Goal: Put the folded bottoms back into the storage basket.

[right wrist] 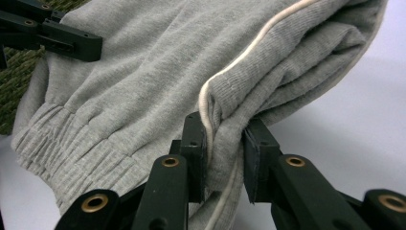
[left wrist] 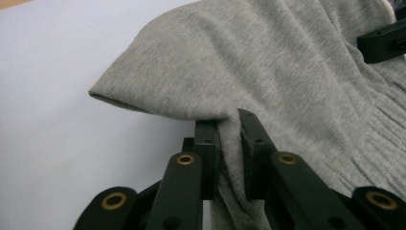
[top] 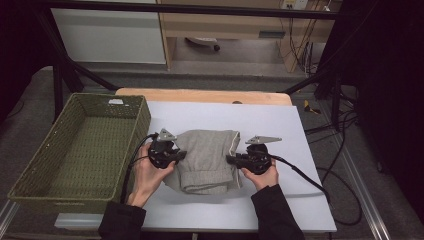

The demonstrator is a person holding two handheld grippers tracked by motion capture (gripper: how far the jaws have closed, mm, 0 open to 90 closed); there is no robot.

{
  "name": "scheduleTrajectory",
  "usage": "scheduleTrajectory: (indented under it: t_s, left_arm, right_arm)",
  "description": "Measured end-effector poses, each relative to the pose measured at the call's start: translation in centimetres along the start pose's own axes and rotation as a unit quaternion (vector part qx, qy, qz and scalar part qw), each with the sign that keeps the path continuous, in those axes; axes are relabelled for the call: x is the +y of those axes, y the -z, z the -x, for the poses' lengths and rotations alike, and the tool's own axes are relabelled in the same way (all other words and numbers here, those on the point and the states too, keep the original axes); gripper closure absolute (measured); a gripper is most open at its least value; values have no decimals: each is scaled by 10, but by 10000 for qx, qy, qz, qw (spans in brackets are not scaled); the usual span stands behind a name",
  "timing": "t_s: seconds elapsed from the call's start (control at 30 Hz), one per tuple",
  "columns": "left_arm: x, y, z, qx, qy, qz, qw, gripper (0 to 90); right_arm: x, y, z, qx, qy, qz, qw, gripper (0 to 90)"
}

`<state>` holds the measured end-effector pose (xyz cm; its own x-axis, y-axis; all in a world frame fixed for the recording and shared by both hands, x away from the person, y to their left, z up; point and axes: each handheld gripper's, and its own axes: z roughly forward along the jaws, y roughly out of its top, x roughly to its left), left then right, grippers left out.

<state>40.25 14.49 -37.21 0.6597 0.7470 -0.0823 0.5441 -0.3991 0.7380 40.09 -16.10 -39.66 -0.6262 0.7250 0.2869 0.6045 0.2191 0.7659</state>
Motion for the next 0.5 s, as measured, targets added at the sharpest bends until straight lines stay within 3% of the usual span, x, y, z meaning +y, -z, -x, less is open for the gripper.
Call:
scheduleTrajectory:
  t_s: [0.5]
  left_arm:
    - [0,18,3,-26,-28,31,10000,802]
  right_arm:
    - [2,6,-14,102,61,90,9999,741]
